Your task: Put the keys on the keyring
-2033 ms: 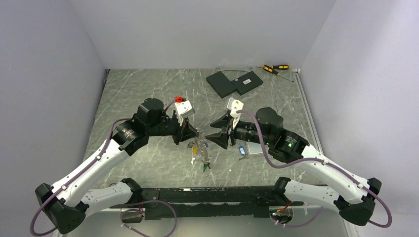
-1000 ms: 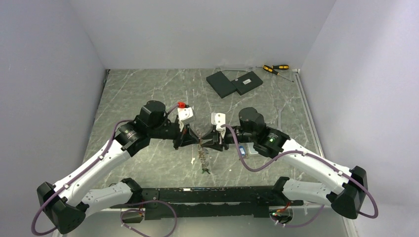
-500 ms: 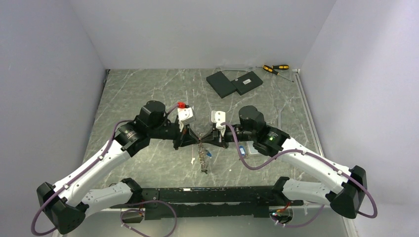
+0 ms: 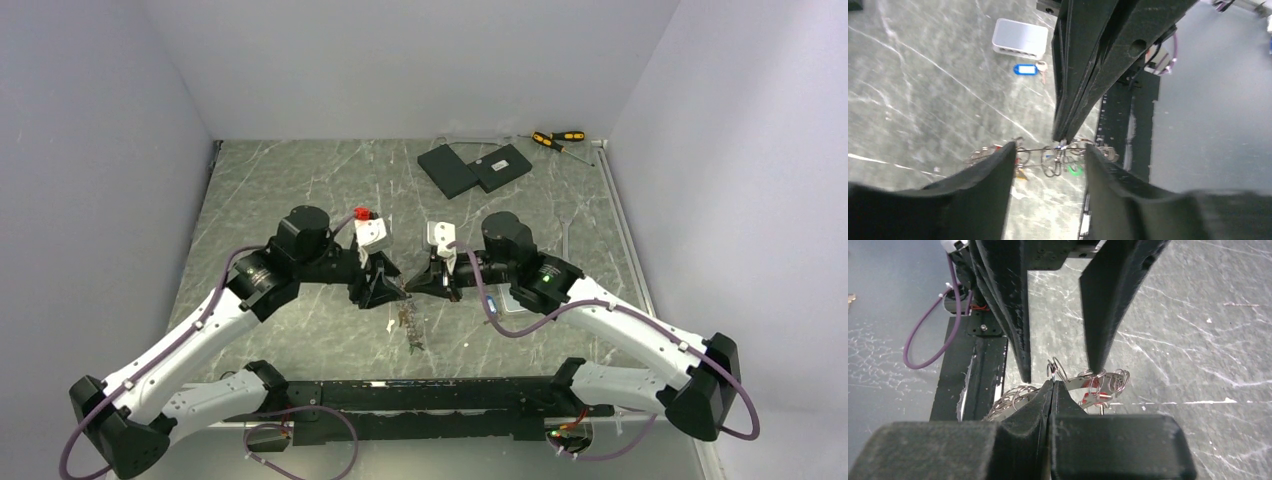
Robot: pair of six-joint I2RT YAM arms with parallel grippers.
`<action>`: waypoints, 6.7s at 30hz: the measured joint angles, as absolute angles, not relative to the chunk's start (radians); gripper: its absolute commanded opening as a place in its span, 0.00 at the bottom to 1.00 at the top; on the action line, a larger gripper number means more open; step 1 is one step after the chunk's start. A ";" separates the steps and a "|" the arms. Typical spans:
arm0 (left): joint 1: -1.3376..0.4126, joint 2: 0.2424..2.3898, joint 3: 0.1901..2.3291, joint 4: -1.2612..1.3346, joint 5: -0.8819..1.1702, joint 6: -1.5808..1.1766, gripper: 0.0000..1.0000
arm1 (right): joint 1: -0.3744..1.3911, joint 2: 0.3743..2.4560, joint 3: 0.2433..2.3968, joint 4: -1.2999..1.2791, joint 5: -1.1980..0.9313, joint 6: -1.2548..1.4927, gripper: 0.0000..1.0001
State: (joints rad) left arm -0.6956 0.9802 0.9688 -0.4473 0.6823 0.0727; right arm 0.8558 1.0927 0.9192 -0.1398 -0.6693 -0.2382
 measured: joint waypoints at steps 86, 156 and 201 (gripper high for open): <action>-0.704 0.906 0.841 0.197 0.777 -0.283 0.00 | 0.664 0.921 0.744 0.494 -0.868 0.142 0.00; -0.718 0.941 1.106 -0.334 0.680 -0.069 0.56 | 0.647 1.069 1.068 -0.107 -1.389 -0.237 0.00; -0.717 0.764 0.882 -0.081 0.716 -0.231 0.41 | 0.647 1.044 0.951 0.220 -1.151 0.130 0.00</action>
State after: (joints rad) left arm -0.7166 0.7643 0.8822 -0.0811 0.7162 -0.2310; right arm 0.6468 1.0435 0.9508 0.2199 -1.1507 0.1295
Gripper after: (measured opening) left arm 0.397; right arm 0.008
